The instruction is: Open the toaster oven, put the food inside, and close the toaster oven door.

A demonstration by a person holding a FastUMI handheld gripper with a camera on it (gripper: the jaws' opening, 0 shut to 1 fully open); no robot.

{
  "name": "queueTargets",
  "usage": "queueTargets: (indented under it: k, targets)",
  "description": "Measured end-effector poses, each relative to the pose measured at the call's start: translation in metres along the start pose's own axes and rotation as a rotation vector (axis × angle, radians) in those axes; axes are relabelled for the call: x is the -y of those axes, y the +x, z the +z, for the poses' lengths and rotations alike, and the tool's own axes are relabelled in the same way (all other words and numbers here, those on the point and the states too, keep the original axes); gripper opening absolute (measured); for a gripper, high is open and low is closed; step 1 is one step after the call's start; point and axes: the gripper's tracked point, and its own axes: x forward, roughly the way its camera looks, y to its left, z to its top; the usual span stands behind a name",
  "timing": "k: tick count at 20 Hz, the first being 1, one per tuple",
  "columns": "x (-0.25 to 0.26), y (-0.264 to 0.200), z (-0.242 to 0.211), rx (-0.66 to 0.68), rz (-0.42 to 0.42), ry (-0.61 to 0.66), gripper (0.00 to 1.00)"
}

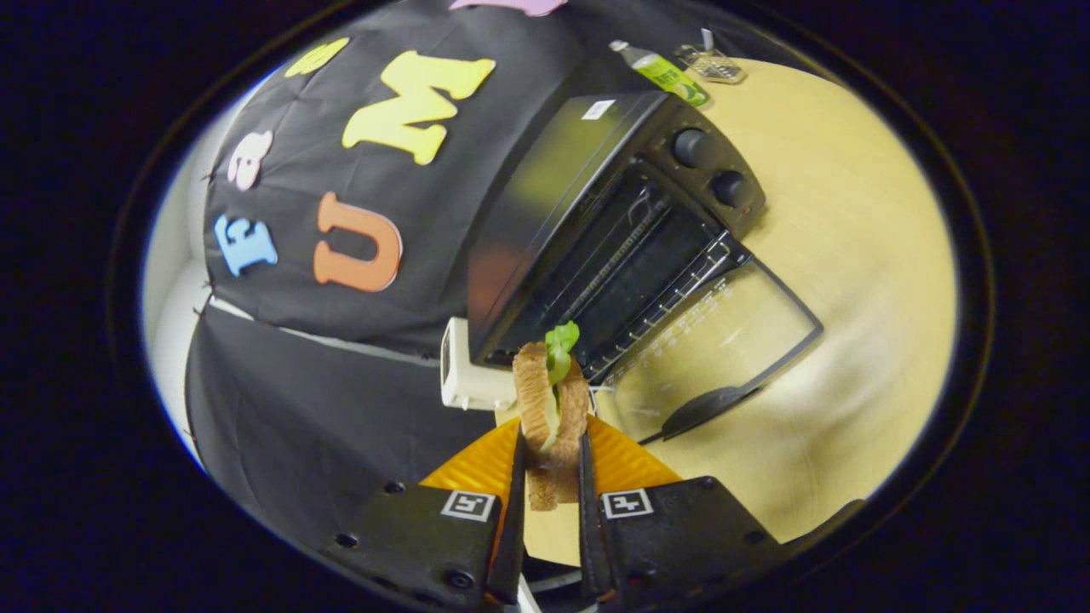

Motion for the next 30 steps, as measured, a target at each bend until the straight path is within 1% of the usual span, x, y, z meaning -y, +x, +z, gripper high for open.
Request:
queueTargets:
  k: [4, 8, 10, 12, 14, 15, 17, 18, 19, 20, 22, 23, 26, 27, 28, 30]
  targets:
    - [0.019, 0.030, 0.045, 0.102, 0.054, 0.110, 0.32]
    - [0.029, 0.063, 0.072, 0.178, 0.101, 0.206, 0.32]
    - [0.032, 0.079, 0.080, 0.193, 0.100, 0.200, 0.32]
    - [0.027, 0.094, 0.089, 0.220, 0.133, 0.189, 0.32]
    - [0.026, 0.106, 0.097, 0.255, 0.143, 0.191, 0.32]
    - [0.026, 0.112, 0.095, 0.251, 0.140, 0.183, 0.32]
    - [0.022, 0.122, 0.093, 0.242, 0.141, 0.167, 0.35]
    - [0.021, 0.122, 0.093, 0.249, 0.139, 0.152, 0.47]
    - [0.028, 0.124, 0.090, 0.247, 0.096, 0.134, 0.58]
    - [0.032, 0.123, 0.091, 0.251, 0.075, 0.133, 0.70]
    - [0.031, 0.119, 0.087, 0.246, 0.059, 0.140, 0.78]
    - [0.030, 0.116, 0.084, 0.239, 0.048, 0.123, 0.80]
    - [0.029, 0.106, 0.073, 0.210, 0.014, 0.033, 0.93]
    - [0.031, 0.103, 0.071, 0.204, -0.008, 0.006, 0.97]
    - [0.037, 0.101, 0.070, 0.200, -0.047, -0.023, 1.00]
    - [0.046, 0.095, 0.066, 0.176, -0.121, -0.096, 1.00]
